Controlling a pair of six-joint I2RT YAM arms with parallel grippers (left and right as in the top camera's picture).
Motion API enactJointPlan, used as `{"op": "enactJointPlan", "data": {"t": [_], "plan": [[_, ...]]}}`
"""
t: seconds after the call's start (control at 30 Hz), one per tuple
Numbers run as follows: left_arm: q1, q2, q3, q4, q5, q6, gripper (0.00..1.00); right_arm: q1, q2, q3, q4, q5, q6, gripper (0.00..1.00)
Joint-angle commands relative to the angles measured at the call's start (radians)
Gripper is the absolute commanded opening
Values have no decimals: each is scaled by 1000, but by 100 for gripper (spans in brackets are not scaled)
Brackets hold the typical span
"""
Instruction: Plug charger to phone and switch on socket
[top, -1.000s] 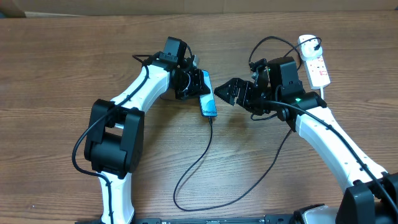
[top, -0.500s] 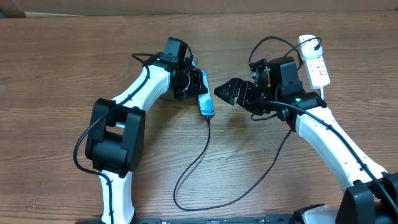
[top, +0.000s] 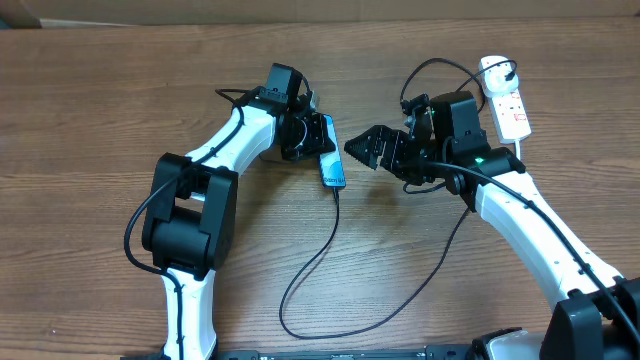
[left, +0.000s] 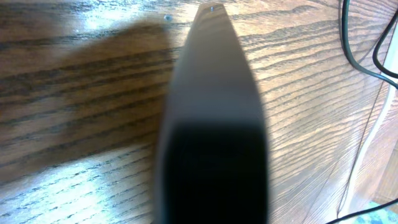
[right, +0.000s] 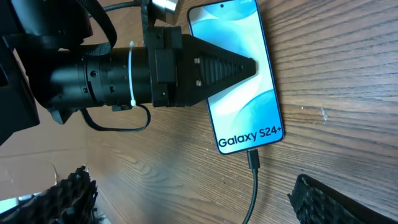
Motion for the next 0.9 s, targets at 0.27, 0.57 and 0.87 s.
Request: {"op": "enactJointPlan", "data": {"t": [0.27, 0.57, 0.87], "plan": [[-1, 11, 13, -3, -85, 64, 12, -6, -11, 7, 5, 13, -20, 100], [-1, 11, 13, -4, -142, 64, 18, -6, -11, 7, 5, 13, -20, 100], [-1, 11, 13, -9, -162, 65, 22, -6, -11, 7, 5, 13, -20, 100]]}}
